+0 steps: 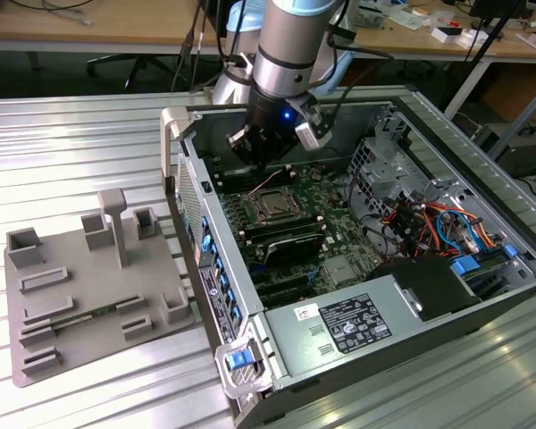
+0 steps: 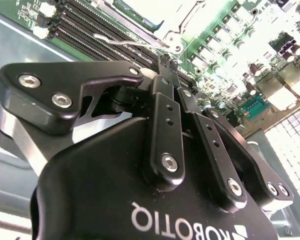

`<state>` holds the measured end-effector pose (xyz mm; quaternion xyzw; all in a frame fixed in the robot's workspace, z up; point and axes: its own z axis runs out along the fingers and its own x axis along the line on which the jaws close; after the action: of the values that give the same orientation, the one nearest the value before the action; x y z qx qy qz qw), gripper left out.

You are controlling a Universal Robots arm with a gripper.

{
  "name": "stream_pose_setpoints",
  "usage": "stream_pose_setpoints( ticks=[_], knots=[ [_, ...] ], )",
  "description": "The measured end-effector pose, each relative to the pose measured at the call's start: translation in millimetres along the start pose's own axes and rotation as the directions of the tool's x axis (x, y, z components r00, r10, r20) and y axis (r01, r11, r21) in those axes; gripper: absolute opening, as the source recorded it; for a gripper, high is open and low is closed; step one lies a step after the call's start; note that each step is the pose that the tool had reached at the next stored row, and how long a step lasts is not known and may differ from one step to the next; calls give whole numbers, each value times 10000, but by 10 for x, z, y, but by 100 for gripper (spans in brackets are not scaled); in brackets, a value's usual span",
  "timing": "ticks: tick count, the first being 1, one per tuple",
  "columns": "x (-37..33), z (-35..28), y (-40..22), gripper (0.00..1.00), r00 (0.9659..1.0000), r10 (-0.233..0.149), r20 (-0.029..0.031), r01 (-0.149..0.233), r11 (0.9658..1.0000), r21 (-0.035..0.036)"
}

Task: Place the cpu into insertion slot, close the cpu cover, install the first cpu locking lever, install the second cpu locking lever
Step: 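Install the first cpu locking lever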

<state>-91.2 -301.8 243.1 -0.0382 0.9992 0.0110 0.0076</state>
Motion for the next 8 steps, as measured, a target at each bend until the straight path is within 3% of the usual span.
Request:
stream_pose_setpoints(
  ticks=[2, 5, 8],
  knots=[
    [-10, 19, 10, 11, 10000, -1, -13, 1, 9999, 163],
    [-26, 35, 48, 11, 10000, -4, -26, 5, 9995, 330],
    [-44, 52, 88, 11, 10000, -4, -28, 5, 9994, 353]
  ],
)
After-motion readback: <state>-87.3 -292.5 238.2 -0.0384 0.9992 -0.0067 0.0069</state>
